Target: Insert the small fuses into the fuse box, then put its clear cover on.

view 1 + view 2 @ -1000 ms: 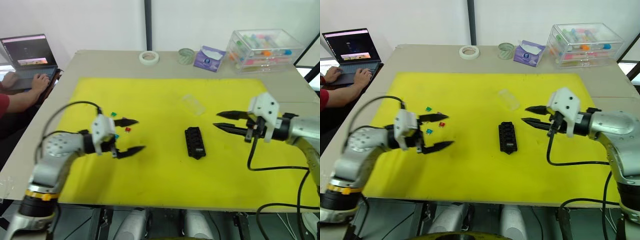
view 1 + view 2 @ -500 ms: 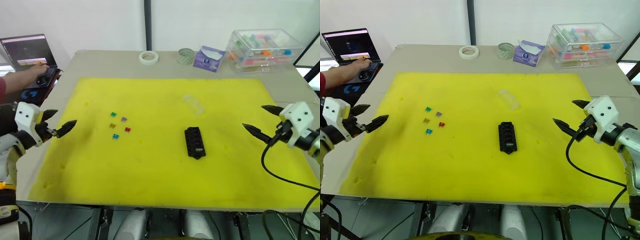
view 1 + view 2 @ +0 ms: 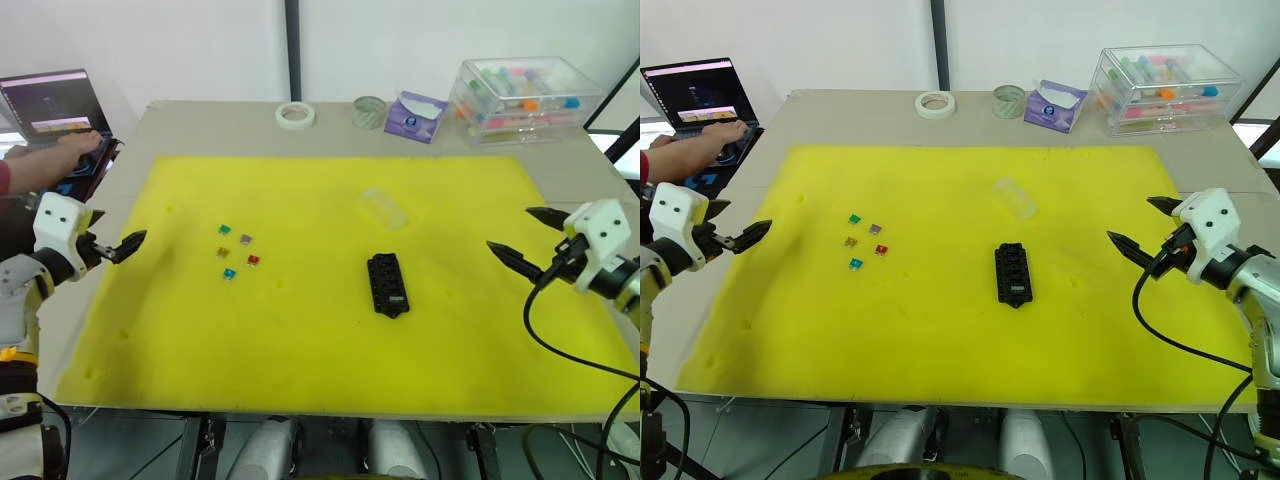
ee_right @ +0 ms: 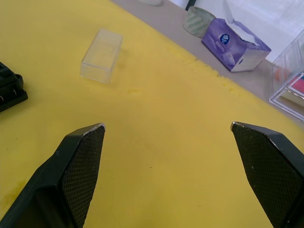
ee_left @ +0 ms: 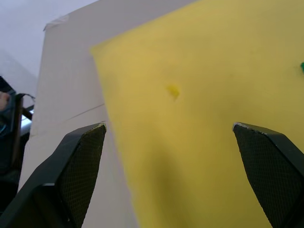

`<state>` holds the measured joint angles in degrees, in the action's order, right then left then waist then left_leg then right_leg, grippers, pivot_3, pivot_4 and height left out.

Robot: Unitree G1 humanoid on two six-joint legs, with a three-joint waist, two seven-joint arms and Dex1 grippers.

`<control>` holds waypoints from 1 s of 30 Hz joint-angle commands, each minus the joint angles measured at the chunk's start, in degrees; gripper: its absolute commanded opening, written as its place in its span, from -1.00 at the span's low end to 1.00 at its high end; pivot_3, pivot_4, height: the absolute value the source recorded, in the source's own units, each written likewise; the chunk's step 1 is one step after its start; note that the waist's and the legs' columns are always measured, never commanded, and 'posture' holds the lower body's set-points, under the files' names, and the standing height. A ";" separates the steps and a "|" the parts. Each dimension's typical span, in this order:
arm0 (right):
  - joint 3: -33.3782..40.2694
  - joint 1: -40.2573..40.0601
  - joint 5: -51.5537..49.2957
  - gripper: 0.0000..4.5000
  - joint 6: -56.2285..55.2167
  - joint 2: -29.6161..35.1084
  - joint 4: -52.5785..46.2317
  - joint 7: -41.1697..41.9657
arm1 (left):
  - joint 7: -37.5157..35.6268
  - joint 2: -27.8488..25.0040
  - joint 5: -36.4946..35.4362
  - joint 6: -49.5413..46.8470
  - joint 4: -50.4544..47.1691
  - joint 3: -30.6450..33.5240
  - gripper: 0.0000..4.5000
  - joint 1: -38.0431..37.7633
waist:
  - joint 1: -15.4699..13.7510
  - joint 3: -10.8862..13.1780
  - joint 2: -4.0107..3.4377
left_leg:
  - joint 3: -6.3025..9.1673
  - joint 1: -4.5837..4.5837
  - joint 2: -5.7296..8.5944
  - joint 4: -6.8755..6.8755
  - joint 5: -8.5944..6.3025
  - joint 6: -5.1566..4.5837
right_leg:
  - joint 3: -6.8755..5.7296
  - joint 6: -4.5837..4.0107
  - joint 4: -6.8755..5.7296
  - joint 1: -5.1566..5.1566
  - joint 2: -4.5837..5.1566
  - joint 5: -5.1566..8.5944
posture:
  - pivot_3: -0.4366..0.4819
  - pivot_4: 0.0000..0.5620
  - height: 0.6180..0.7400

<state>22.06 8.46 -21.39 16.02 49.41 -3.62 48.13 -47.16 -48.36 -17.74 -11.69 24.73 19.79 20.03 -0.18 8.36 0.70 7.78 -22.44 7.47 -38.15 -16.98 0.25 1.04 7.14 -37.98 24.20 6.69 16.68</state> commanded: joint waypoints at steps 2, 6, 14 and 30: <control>-6.63 10.16 -4.98 0.99 4.55 -1.28 -7.52 2.01 | -6.41 -1.58 -13.22 -15.32 -7.54 5.52 1.00 1.06 | 1.01 0.00 0.00 | 0.02 -0.02 -0.04 0.02 0.02 0.04 | 0.00 0.00 -0.05 0.06 -0.03 0.00 | -0.05 -0.47 1.00; -14.25 18.49 -8.03 0.99 8.68 -4.02 -11.43 4.92 | -4.92 -0.64 -19.83 -25.42 -15.10 8.77 1.00 -2.22 | 1.52 0.01 -0.01 | 0.02 -0.02 -0.05 0.08 0.01 0.02 | 0.00 0.00 -0.06 0.10 -0.02 0.01 | -0.05 -0.47 1.00; -25.55 29.74 -11.45 0.99 14.71 -11.07 -18.12 7.48 | 3.81 -0.29 -36.40 -51.55 -25.56 18.54 1.00 -8.99 | 1.52 0.00 0.04 | 0.09 -0.05 -0.01 0.05 -0.01 -0.01 | -0.01 -0.01 -0.06 0.12 0.01 0.00 | -0.05 -0.47 1.00; -31.91 30.25 -6.40 0.99 14.92 -16.12 -18.56 5.11 | 42.05 11.65 -78.86 -77.61 -6.89 21.66 1.00 -5.67 | 0.90 -0.05 0.11 | 0.09 -0.03 0.05 -0.06 0.00 0.01 | 0.01 -0.01 -0.15 0.12 0.05 0.00 | -0.05 -0.47 1.00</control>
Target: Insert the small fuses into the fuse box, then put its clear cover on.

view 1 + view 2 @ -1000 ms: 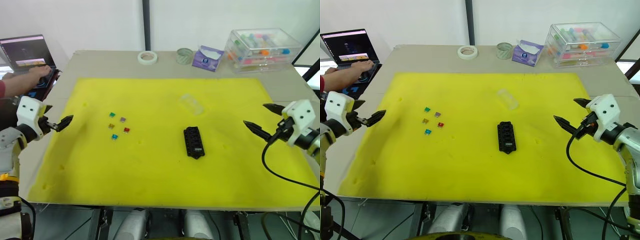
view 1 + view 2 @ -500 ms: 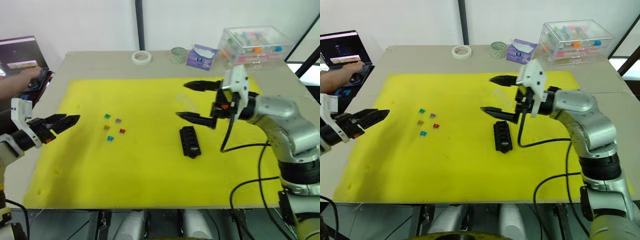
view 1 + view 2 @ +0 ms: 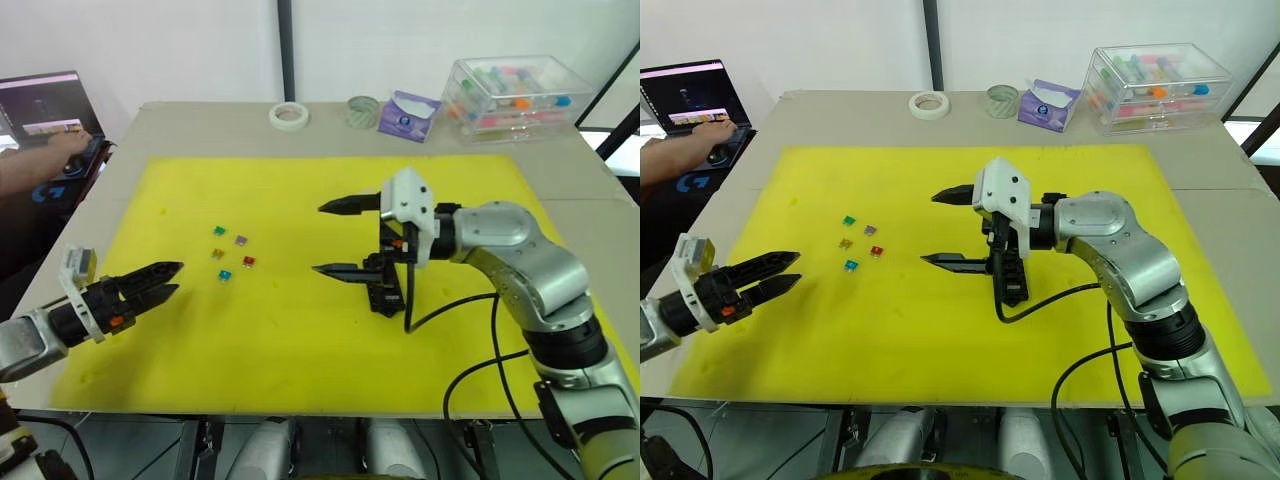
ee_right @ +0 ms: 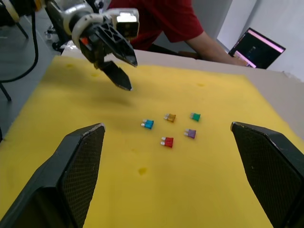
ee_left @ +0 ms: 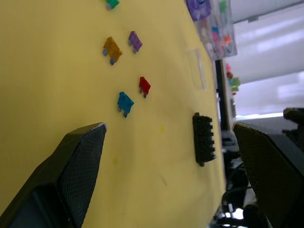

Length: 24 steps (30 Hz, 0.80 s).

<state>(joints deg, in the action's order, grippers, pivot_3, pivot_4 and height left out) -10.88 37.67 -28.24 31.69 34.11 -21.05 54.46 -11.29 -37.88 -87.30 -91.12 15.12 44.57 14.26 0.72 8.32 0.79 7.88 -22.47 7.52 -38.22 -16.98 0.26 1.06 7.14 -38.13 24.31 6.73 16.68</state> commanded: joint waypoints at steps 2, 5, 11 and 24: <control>1.18 0.87 0.81 0.99 -0.70 -1.15 -1.13 -1.77 | 11.51 1.51 -15.06 5.03 3.86 -5.87 1.00 -0.48 | 0.07 -0.04 0.09 | 0.00 0.00 0.01 0.00 0.00 0.00 | 0.01 0.00 0.00 0.00 0.01 0.00 | -0.05 -0.47 1.00; 1.56 0.34 -0.22 0.99 0.56 -1.84 -2.10 -2.60 | 16.88 1.21 -20.89 9.49 4.06 -9.50 1.00 -1.39 | 0.18 -0.06 0.10 | 0.01 0.00 -0.02 0.00 0.00 0.01 | 0.02 0.00 -0.01 0.02 -0.02 0.00 | -0.05 -0.47 1.00; 1.66 0.58 -0.23 0.99 1.42 -1.81 -2.76 -3.02 | 21.66 0.86 -25.70 14.91 3.08 -15.65 1.00 -0.80 | -0.12 -0.06 0.10 | 0.01 0.00 0.01 -0.01 0.01 0.03 | 0.04 0.00 -0.01 0.02 0.00 0.00 | -0.05 -0.47 1.00; 1.67 1.28 -0.62 0.99 2.41 -2.21 -2.97 -3.16 | 21.32 -0.21 -24.57 18.60 3.04 -22.00 1.00 0.64 | -0.18 -0.08 0.09 | 0.01 0.01 0.03 -0.02 0.02 0.03 | 0.04 0.00 -0.01 0.01 0.01 0.00 | -0.05 -0.47 1.00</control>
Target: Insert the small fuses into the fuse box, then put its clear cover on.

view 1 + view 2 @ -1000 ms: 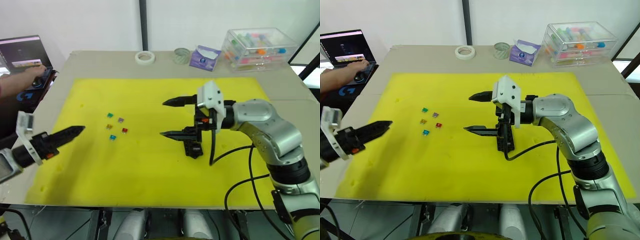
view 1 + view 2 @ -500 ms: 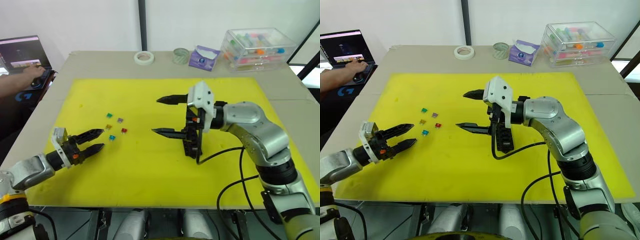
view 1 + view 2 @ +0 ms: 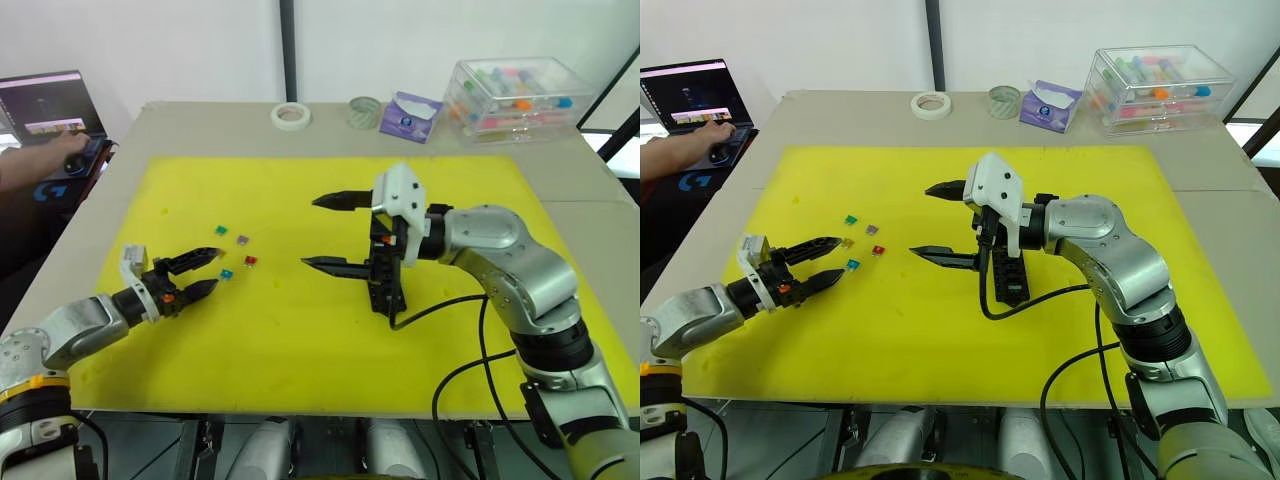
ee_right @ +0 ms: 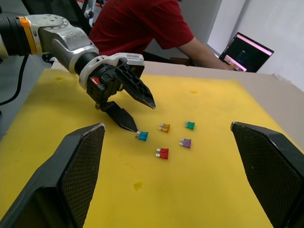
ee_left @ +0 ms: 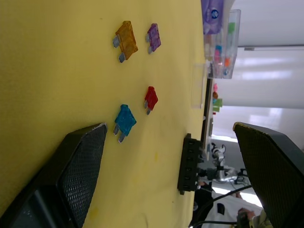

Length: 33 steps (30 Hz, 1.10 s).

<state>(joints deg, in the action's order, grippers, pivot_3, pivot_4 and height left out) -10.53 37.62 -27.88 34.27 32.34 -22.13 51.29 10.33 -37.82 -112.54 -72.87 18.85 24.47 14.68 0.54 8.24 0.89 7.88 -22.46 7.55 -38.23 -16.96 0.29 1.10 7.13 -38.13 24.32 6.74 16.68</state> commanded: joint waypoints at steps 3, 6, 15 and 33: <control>1.30 1.47 -0.97 0.99 -0.15 -0.53 -1.82 -0.04 | -1.35 -0.30 2.16 0.70 -0.20 -2.46 1.00 0.65 | -0.02 0.00 0.00 | 0.00 0.00 0.00 0.00 0.00 0.00 | 0.00 0.00 0.00 0.00 0.00 0.00 | -0.05 -0.47 1.00; 1.20 1.54 -1.13 0.99 0.01 -0.62 -1.87 -0.20 | -2.49 0.00 3.15 0.72 0.46 -3.04 1.00 1.39 | -0.05 0.00 0.00 | 0.00 0.00 0.00 0.00 0.00 0.00 | 0.00 0.00 0.00 -0.01 0.00 0.00 | -0.05 -0.47 1.00; 1.36 1.51 -1.30 0.99 0.58 -0.14 -2.25 -0.16 | -7.35 1.40 9.28 -0.26 2.76 -4.02 1.00 4.72 | -0.28 -0.01 0.00 | 0.02 0.00 0.03 -0.01 0.00 0.00 | -0.01 0.00 0.01 -0.01 0.01 0.00 | -0.05 -0.47 1.00; 1.69 1.60 -1.49 1.00 2.02 -0.16 -3.18 -0.41 | -8.26 2.49 15.34 -1.87 3.24 -3.10 0.32 4.81 | -0.02 -0.01 -0.01 | 0.02 0.01 0.04 0.00 0.00 0.00 | 0.00 0.00 0.01 -0.02 0.02 0.00 | -0.05 -0.47 1.00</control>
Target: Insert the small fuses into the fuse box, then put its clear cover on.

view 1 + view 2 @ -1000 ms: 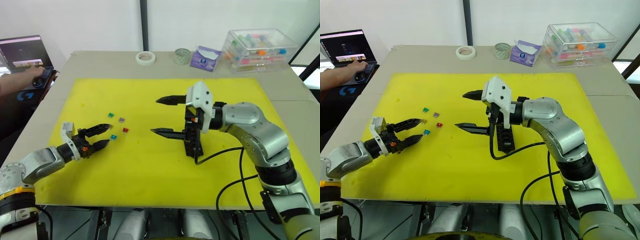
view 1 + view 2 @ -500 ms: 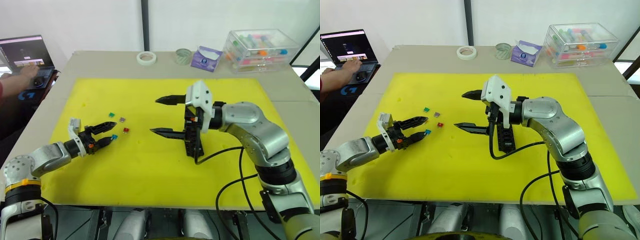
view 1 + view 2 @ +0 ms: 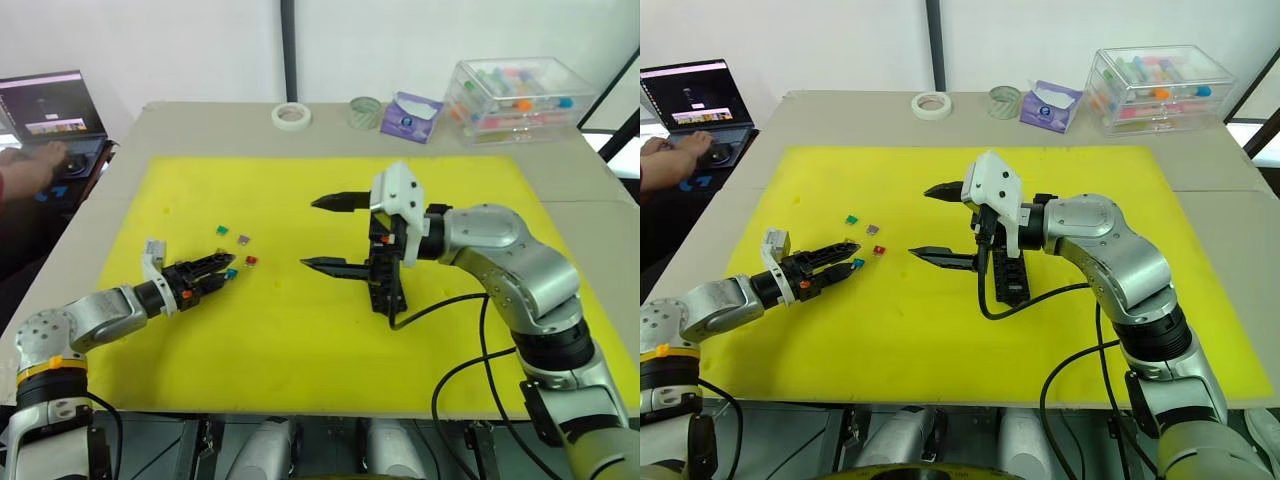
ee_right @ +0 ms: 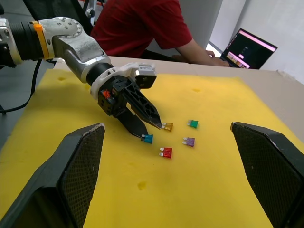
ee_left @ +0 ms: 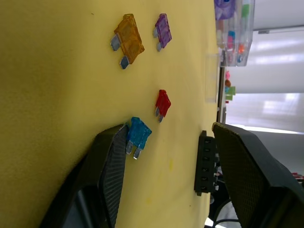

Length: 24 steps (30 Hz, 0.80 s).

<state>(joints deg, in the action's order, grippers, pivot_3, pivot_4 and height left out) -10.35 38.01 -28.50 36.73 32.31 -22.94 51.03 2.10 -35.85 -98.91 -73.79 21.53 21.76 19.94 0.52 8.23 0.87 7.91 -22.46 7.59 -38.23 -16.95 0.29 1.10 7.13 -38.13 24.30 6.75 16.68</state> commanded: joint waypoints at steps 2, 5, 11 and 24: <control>1.51 1.23 -0.81 1.00 -0.50 -0.08 -2.33 -0.09 | -0.41 0.59 1.94 -1.21 0.56 -0.13 0.32 -0.59 | 0.00 0.00 0.00 | 0.00 0.00 0.00 0.00 0.00 0.00 | 0.00 0.00 0.00 0.01 0.00 0.00 | -0.05 -0.47 1.00; 1.46 1.17 -0.82 1.00 -0.44 0.03 -2.31 0.04 | -0.67 0.62 2.64 -1.64 0.56 0.36 0.05 -1.02 | 0.07 0.00 0.00 | 0.00 0.00 0.00 0.00 0.00 0.00 | 0.00 0.00 0.00 0.00 0.00 0.00 | -0.05 -0.47 1.00; 1.22 0.90 -0.78 1.00 -0.44 -0.02 -2.43 0.12 | -1.24 0.30 3.32 -2.45 0.80 1.16 -0.24 -1.55 | 0.27 0.00 0.00 | 0.00 0.00 -0.01 0.03 0.00 0.00 | 0.01 0.00 0.00 0.03 -0.01 0.00 | -0.05 -0.47 1.00; 1.32 0.63 -0.61 1.00 -0.65 -0.08 -2.17 0.02 | -3.74 -3.37 -0.48 5.26 -1.95 -5.04 -0.97 -4.34 | 0.40 -0.01 -0.02 | -0.02 0.00 -0.02 0.07 0.00 0.00 | 0.03 0.00 0.00 0.05 -0.02 0.00 | -0.05 -0.47 1.00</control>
<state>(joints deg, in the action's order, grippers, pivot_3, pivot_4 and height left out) -10.36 38.02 -28.46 36.75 32.29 -22.95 51.11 -1.27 -36.55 -96.12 -74.70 20.85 22.17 18.46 0.92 8.22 0.85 7.89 -22.46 7.56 -38.16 -16.96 0.30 1.13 7.13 -38.14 24.36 6.73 16.68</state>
